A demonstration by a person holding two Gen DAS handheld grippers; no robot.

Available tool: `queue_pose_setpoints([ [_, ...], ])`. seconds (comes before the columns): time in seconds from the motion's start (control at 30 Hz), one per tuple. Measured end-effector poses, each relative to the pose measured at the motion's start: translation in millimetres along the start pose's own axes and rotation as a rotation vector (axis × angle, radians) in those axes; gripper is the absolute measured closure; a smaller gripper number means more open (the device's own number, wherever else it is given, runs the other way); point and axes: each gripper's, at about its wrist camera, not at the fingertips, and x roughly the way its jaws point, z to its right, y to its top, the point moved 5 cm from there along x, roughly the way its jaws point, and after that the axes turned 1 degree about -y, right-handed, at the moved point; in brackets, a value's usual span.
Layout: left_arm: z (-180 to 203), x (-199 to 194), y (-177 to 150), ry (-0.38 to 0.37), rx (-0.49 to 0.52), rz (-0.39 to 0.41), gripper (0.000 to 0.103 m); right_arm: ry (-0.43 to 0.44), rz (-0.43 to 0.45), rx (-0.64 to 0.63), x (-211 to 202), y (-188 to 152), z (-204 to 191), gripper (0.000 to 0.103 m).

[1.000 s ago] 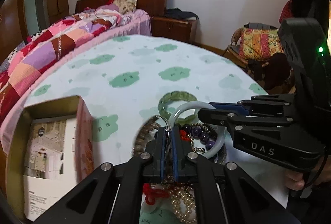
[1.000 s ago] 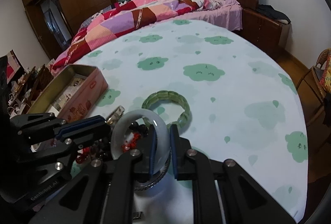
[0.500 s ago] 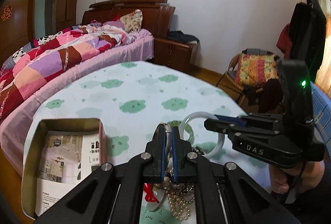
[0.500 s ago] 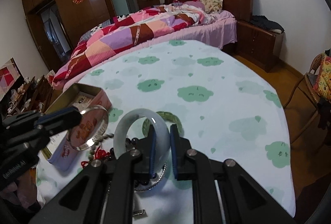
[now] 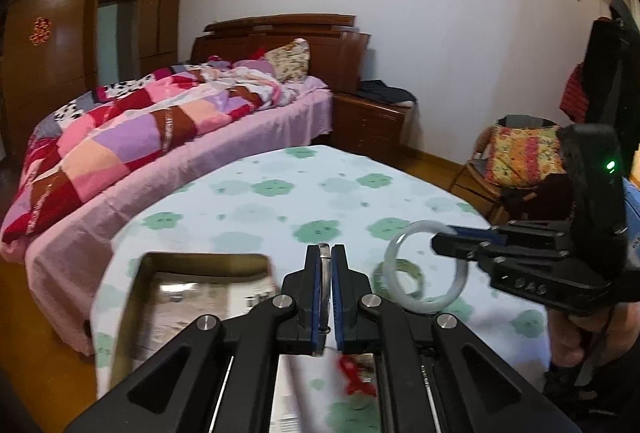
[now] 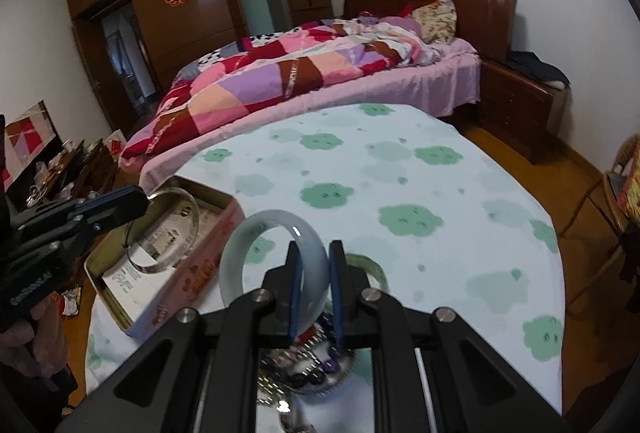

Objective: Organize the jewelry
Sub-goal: 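Carry the white bangle into the tin and open the right tool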

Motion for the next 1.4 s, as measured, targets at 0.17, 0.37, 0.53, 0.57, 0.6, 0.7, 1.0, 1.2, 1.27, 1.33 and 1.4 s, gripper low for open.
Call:
queue_pose_setpoints([
  [0.17, -32.5, -0.7, 0.9, 0.078, -0.014, 0.002, 0.1, 0.043, -0.02, -0.053, 13.5, 15.8, -24.0, 0.088],
  [0.37, -70.0, 1.6, 0.2, 0.143, -0.034, 0.002, 0.103, 0.083, -0.048, -0.097, 34.7, 29.0, -49.9, 0.088],
  [0.53, -91.5, 10.2, -1.8, 0.165, -0.046, -0.018, 0.103, 0.106, -0.076, -0.12, 55.9, 37.8, -68.9, 0.088],
  [0.57, -94.5, 11.8, -4.0, 0.166, -0.051, -0.024, 0.103, 0.109, -0.078, -0.123, 57.8, 38.7, -71.5, 0.088],
  [0.6, -95.7, 12.4, -4.6, 0.166, -0.054, -0.027, 0.103, 0.11, -0.081, -0.129, 61.0, 39.7, -74.8, 0.088],
  [0.7, -101.4, 13.5, -9.0, 0.187, -0.068, -0.022, 0.103, 0.116, -0.097, -0.14, 70.4, 40.5, -84.2, 0.088],
  [1.0, -123.1, 9.3, -17.3, 0.269, -0.137, -0.023, 0.05, 0.146, -0.17, -0.194, 102.6, 35.2, -114.7, 0.088],
  [1.2, -133.9, -9.6, -14.2, 0.313, -0.148, 0.047, 0.023, 0.175, -0.213, -0.233, 119.7, 30.4, -145.0, 0.088],
  [1.27, -138.4, -11.9, -16.1, 0.336, -0.155, 0.051, 0.023, 0.164, -0.224, -0.247, 128.8, 29.4, -151.6, 0.088],
  [1.33, -141.7, -12.0, -18.6, 0.343, -0.163, 0.046, 0.023, 0.16, -0.235, -0.252, 136.7, 27.5, -156.4, 0.087],
  [1.4, -146.0, -12.5, -21.8, 0.359, -0.167, 0.042, 0.023, 0.158, -0.248, -0.253, 143.6, 25.3, -159.7, 0.087],
])
